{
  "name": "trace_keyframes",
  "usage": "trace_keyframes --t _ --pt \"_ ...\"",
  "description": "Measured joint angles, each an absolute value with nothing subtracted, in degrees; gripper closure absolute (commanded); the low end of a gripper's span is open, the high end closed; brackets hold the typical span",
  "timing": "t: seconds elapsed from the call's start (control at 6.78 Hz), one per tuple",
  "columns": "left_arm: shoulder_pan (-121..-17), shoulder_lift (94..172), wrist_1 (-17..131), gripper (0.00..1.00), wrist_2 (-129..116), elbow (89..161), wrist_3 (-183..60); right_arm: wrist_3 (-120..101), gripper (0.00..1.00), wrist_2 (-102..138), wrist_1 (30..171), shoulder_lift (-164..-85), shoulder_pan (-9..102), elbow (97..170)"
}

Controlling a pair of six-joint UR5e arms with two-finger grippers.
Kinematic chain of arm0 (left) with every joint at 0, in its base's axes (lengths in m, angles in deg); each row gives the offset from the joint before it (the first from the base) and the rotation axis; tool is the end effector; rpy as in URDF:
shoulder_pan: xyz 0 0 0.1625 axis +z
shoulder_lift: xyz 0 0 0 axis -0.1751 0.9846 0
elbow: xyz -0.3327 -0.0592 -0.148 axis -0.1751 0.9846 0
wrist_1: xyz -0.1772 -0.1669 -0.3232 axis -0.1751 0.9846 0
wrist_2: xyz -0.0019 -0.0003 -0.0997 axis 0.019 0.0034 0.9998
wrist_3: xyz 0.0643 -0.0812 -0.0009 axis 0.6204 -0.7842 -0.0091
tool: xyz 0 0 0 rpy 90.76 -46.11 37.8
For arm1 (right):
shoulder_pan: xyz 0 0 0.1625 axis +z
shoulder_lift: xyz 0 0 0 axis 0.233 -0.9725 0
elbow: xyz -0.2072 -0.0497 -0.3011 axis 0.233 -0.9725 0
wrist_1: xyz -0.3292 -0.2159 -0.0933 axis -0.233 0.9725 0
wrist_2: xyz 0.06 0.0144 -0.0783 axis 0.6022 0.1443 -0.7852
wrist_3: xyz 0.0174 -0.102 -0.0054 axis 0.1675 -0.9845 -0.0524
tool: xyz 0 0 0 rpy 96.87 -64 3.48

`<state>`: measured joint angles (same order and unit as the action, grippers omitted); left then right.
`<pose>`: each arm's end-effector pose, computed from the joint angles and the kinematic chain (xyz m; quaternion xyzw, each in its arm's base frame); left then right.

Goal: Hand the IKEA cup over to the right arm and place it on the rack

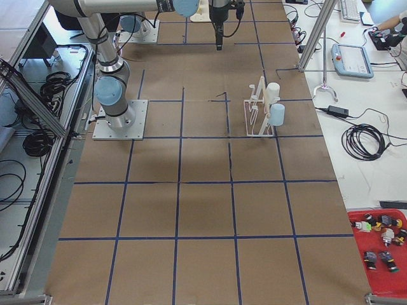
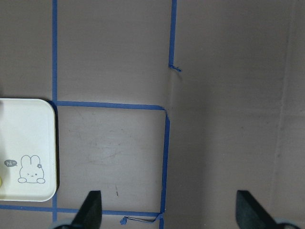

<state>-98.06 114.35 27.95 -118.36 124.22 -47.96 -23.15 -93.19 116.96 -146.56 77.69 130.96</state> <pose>-0.1158 -0.4948 0.4268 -0.0253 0.9995 -0.0207 0.0010 0.1459 -0.4743 0.4452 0.0142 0.9991 -0.0370 0.0158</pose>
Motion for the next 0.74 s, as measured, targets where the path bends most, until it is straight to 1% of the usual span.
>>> trace_keyframes --t 0.74 --pt "-98.1 114.4 27.9 0.01 -118.4 124.2 -48.0 -23.2 0.0 -94.4 116.9 -146.1 78.7 131.2"
